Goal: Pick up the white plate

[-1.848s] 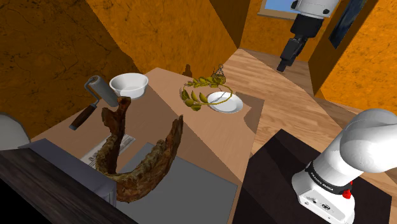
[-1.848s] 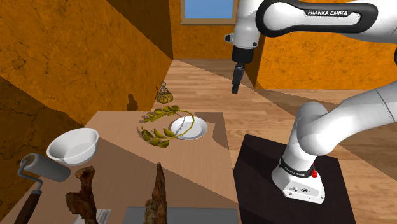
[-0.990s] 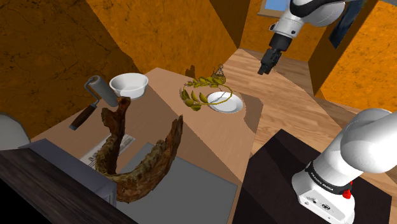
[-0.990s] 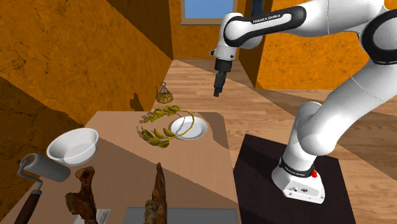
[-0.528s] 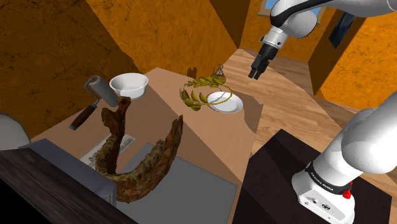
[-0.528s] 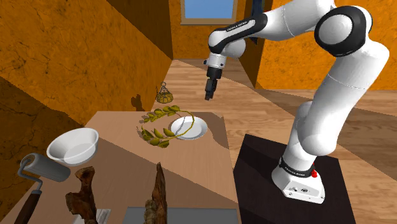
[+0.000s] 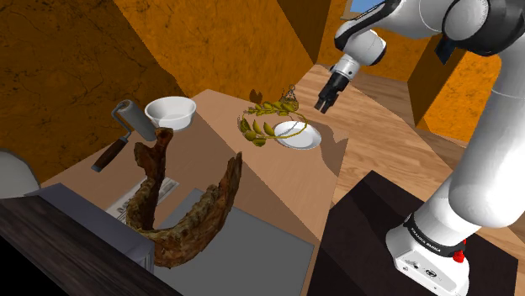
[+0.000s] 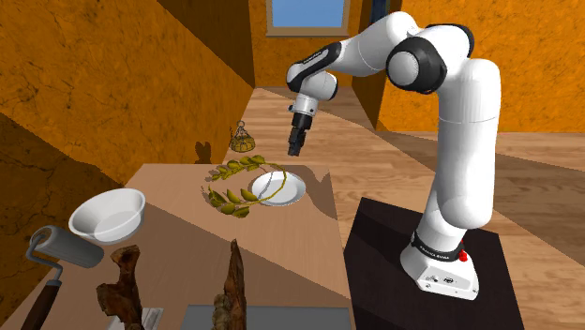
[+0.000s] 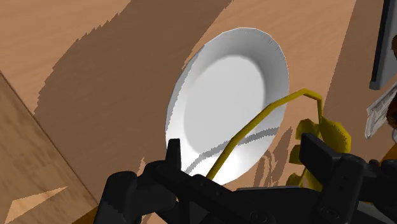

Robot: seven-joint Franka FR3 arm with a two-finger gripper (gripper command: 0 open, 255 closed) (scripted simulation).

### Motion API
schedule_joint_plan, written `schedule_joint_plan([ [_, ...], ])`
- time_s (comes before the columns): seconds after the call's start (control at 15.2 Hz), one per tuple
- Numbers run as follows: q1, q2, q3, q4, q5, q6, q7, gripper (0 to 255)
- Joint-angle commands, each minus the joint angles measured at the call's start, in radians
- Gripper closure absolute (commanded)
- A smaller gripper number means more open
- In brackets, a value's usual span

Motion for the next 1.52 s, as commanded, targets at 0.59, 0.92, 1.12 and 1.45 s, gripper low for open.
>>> schedule_joint_plan([
  [0.59, -0.101, 0.286, 0.059, 0.188, 0.167, -0.052, -0.118, 0],
  [0.92, -0.102, 0.296, 0.062, 0.182, 0.173, -0.041, -0.129, 255],
  [1.12, -0.102, 0.296, 0.062, 0.183, 0.173, -0.041, -0.128, 255],
  [1.45, -0.103, 0.3, 0.062, 0.187, 0.174, -0.042, -0.128, 255],
])
